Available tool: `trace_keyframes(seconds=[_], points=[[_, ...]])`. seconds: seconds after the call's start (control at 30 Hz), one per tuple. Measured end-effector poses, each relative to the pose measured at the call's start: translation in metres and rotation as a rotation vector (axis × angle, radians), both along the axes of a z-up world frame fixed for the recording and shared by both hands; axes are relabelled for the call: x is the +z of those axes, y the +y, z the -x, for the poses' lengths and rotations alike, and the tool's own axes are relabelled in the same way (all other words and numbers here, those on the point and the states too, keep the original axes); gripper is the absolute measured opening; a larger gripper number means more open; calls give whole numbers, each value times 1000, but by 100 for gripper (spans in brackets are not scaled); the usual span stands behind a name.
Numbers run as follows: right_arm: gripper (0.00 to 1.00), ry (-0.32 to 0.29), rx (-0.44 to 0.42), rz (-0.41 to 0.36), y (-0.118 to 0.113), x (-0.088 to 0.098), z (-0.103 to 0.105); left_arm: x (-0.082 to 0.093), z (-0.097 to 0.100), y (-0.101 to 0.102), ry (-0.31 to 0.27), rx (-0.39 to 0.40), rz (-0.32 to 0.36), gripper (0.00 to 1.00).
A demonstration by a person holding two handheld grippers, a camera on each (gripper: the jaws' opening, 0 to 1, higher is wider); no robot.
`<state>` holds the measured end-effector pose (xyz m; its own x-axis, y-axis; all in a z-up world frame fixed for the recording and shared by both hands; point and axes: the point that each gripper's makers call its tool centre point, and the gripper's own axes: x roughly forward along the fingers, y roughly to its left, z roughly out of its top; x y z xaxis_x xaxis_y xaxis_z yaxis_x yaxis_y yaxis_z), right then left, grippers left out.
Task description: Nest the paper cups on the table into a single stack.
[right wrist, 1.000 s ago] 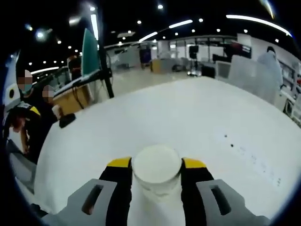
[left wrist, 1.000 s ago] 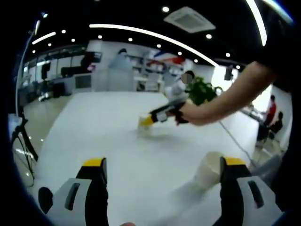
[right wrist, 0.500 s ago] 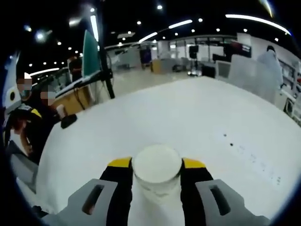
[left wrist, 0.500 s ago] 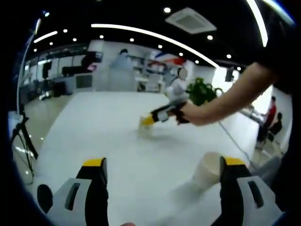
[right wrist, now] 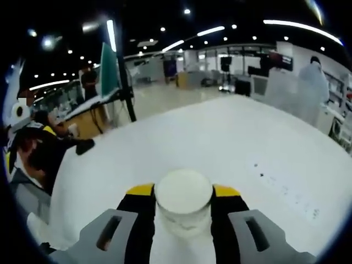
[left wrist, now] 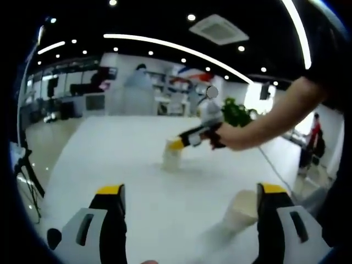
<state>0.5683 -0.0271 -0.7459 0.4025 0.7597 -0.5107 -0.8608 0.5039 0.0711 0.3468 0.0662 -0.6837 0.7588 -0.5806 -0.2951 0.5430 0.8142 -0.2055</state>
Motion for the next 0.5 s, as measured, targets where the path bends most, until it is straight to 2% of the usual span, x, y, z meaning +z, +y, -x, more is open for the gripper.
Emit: trace_keyframes(seconds=[0.13,0.5], points=[[36,-22,-7,2,-8,12,5,3,0,-6,-4,-15,7,100],[36,-36,-32,-33,-27,44,24,19,4,-18,-24,-55,10,100]])
